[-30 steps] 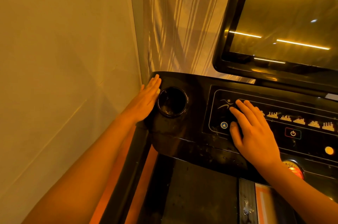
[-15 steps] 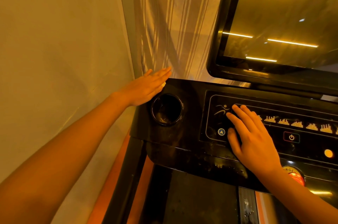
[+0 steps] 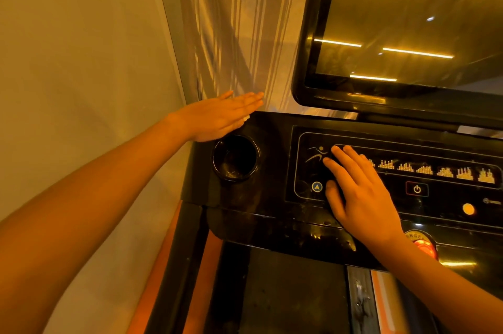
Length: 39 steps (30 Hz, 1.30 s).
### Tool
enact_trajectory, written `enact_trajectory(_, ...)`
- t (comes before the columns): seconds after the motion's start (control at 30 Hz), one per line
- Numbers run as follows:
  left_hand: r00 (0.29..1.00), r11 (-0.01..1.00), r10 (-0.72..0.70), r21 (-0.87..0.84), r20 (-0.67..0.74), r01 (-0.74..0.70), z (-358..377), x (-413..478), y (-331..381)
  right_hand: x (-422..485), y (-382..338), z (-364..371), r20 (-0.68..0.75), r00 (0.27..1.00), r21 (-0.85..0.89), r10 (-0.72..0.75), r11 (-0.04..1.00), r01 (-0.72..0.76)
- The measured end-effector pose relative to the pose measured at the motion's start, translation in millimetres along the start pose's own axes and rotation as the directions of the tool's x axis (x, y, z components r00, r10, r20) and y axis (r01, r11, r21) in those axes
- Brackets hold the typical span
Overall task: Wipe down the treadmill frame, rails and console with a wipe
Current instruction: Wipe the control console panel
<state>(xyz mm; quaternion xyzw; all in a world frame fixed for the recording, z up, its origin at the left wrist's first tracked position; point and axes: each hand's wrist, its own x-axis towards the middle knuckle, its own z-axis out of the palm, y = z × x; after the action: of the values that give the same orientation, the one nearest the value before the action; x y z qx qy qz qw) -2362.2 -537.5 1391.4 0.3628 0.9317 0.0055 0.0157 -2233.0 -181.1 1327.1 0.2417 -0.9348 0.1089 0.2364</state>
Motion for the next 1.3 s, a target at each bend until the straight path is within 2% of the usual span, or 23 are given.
enact_trajectory(0.13,0.998,0.989,-0.061,-0.133,0.032,0.064,-6,13,15,-1,-1,-1,-0.003,1.0,0.001,-0.002,1.0,0.002)
enact_trajectory(0.23,0.978,0.948,-0.208,-0.247,0.0,0.202,1,15,36,-1,-1,-1,-0.009,1.0,0.007,0.002,1.0,-0.002)
enact_trajectory(0.4,0.888,0.875,-0.459,-0.193,-0.032,0.445,10,22,77,-1,0,0,-0.009,1.0,0.015,-0.002,1.0,0.002)
enact_trajectory(0.6,0.798,0.819,-0.574,-0.121,-0.182,0.561,35,20,141,-1,0,-1,-0.009,1.0,0.008,-0.007,1.0,0.008)
enact_trajectory(0.73,0.777,0.809,-0.584,-0.084,-0.235,0.582,42,20,149,0,0,-1,-0.012,1.0,0.013,-0.008,1.0,0.008)
enact_trajectory(0.9,0.711,0.754,-0.656,-0.181,-0.255,0.631,35,36,156,0,0,-1,-0.007,1.0,0.009,-0.005,1.0,0.005)
enact_trajectory(1.07,0.745,0.796,-0.605,-0.193,-0.281,0.574,69,1,204,0,1,0,-0.004,1.0,0.016,-0.007,1.0,0.007)
enact_trajectory(1.23,0.746,0.8,-0.599,-0.252,-0.292,0.544,68,13,193,-1,1,0,-0.007,1.0,0.018,-0.004,1.0,0.004)
enact_trajectory(1.3,0.725,0.789,-0.614,-0.267,-0.312,0.554,71,12,199,-1,1,0,-0.01,1.0,0.016,-0.003,1.0,0.004)
